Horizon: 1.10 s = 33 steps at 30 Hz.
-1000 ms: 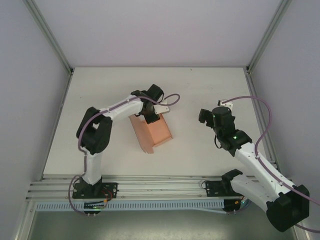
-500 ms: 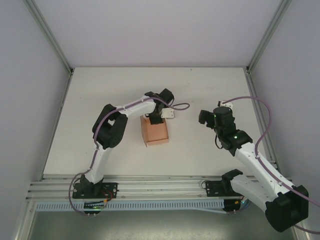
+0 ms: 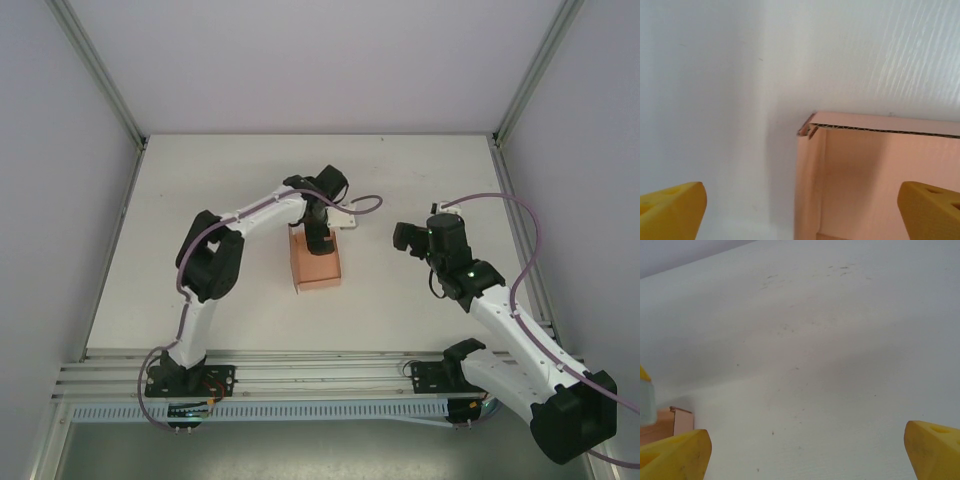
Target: Assemble paper box
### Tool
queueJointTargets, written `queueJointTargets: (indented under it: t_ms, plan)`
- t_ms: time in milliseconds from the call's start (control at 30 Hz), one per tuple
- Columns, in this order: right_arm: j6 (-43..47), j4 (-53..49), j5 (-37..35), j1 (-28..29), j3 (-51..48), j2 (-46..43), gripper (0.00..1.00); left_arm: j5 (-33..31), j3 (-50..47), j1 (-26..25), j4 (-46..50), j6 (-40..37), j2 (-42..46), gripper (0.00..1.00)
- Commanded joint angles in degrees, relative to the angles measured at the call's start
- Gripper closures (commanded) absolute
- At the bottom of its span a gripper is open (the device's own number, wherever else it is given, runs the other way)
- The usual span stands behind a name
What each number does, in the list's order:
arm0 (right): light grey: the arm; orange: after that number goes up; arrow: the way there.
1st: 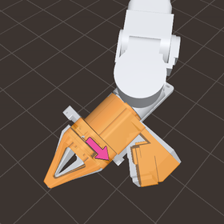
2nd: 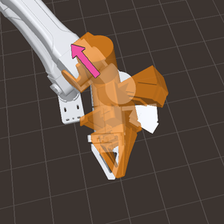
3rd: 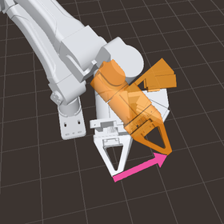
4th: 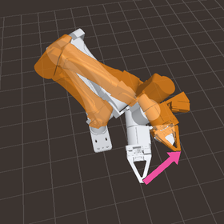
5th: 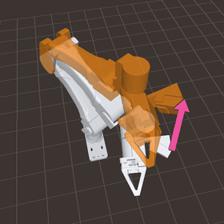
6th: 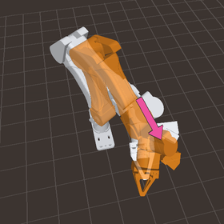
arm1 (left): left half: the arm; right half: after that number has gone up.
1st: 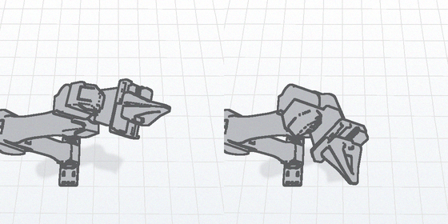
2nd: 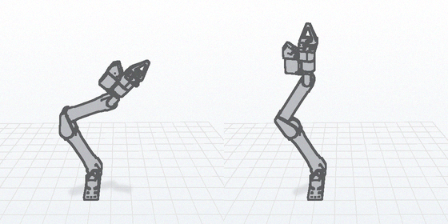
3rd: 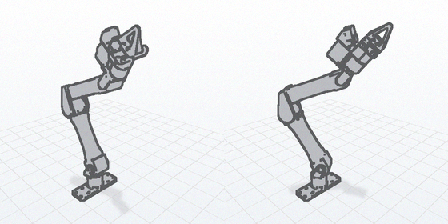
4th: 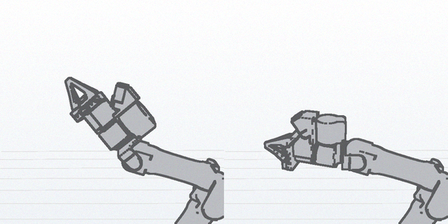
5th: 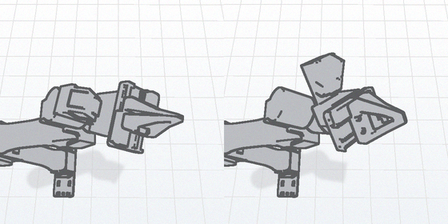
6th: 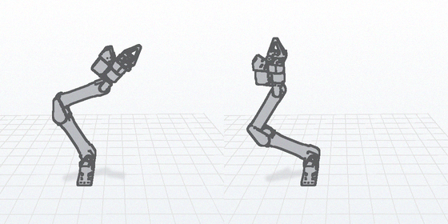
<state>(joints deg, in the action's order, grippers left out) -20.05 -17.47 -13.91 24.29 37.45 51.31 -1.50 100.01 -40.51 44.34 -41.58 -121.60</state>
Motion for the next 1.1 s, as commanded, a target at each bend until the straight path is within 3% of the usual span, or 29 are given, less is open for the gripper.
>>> queueJointTargets:
  t_ms: [0,67,167,233,367,500,567,700,867,1000,1067]
  plan:
    - [4.06,0.66,4.33,-0.3,0.41,0.05,0.01,2.17,-2.87,0.07,-5.02,0.56,6.91,0.01]
    - [7.53,1.79,6.64,-0.3,1.18,1.17,0.01,1.63,-7.44,0.91,-14.49,4.41,11.42,0.01]
    - [11.89,2.23,11.39,-0.29,3.91,4.74,0.01,2.42,-11.01,4.64,-24.75,16.22,17.43,0.02]
    - [15.57,2.68,15.62,-0.25,5.89,8.07,0.01,1.66,-10.29,7.54,-24.88,25.34,19.81,0.02]
    - [26.82,0.93,28.25,0.32,11.79,16.91,0.01,-9.33,-9.24,11.23,-19.35,43.29,22.82,0.02]
    - [44.05,-2.45,33.4,3.84,19.84,28.14,0.01,-8.73,-16.32,15.49,-18.77,55.12,29.93,0.01]
    - [53.25,-8.08,35.79,6.2,25.49,34.28,0.01,-8.85,-21.63,18.18,-19.4,59.16,34.03,0.02]
    - [64.71,-18.25,29.5,11.98,38.65,48.39,0.01,-8.63,-35.41,23.68,-18.77,64.65,42.57,0.01]
    - [67.78,-24.0,28.24,12.63,52.78,62.89,0.01,-5.63,-46.83,26.73,-19.75,68.19,48.1,0.02]
    - [68.5,-26.54,27.98,13.09,62.32,71.47,0.02,-5.28,-50.52,26.81,-19.6,69.21,49.9,0.02]
    - [68.93,-27.14,28.31,13.45,64.65,73.95,0.07,-5.1,-51.6,26.84,-19.73,69.18,50.78,0.01]
